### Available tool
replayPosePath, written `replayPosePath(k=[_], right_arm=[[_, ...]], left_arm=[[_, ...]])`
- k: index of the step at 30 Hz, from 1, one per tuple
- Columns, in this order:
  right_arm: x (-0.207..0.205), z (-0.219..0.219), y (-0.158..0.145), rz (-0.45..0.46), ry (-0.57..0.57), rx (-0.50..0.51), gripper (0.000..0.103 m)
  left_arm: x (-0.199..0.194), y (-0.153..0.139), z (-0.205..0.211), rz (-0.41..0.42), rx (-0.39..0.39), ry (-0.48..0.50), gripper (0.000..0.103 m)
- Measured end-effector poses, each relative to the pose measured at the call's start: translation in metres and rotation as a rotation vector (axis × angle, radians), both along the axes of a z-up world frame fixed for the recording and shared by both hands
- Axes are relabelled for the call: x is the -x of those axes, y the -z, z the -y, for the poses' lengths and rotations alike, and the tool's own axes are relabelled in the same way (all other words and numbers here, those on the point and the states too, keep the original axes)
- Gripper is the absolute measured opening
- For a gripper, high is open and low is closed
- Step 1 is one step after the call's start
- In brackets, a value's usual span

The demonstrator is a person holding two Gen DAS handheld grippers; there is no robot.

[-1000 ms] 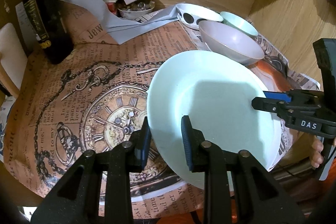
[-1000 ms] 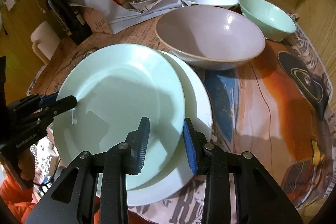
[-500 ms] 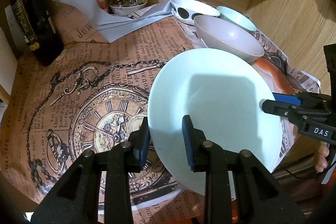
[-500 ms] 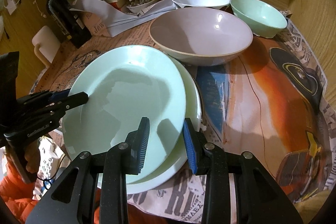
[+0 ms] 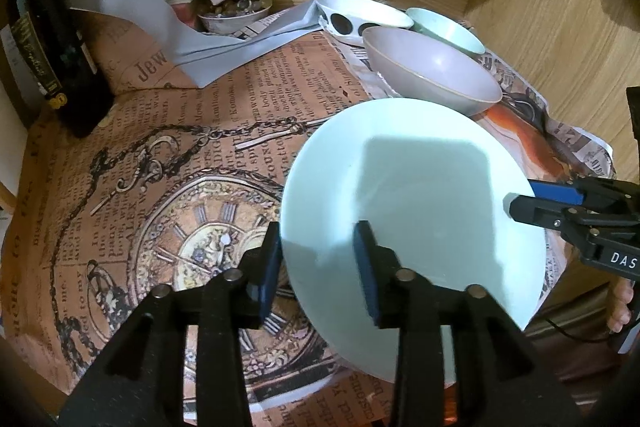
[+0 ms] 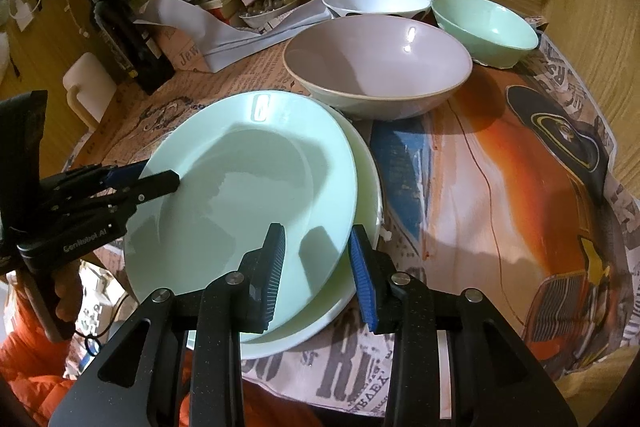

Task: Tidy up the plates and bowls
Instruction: 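Lower the mint green plate onto the white plate and open both tools, then move both tools to the pinkish-grey bowl and grasp its rim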

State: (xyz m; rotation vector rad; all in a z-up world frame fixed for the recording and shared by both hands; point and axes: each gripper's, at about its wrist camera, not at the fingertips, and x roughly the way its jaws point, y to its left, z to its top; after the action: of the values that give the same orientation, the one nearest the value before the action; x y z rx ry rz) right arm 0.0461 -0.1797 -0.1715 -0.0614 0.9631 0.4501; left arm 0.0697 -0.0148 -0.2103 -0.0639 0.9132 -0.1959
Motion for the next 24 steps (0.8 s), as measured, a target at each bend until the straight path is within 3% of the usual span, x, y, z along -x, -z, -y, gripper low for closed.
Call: replayPosePath(k=[10, 18, 20, 22, 24], right_arm=[[0.008, 0.009, -0.025, 0.147, 0.051, 0.031, 0.033], [-0.004, 0.023, -0.051, 0.273, 0.119, -0.015, 0.057], [-0.008, 0.027, -0.059, 0.314, 0.142, -0.027, 0.060], [-0.012, 0.031, -0.065, 0.347, 0.160, -0.029, 0.061], [-0.018, 0.035, -0.070, 0.372, 0.180, -0.041, 0.075]], left_arm=[[0.002, -0.019, -0.003, 0.065, 0.007, 0.001, 0.057], [0.000, -0.062, -0.015, 0.201, 0.017, -0.039, 0.074], [-0.005, -0.071, -0.017, 0.230, 0.018, -0.048, 0.085], [-0.013, -0.079, -0.019, 0.256, 0.017, -0.053, 0.089], [-0.023, -0.084, -0.017, 0.264, 0.012, -0.050, 0.089]])
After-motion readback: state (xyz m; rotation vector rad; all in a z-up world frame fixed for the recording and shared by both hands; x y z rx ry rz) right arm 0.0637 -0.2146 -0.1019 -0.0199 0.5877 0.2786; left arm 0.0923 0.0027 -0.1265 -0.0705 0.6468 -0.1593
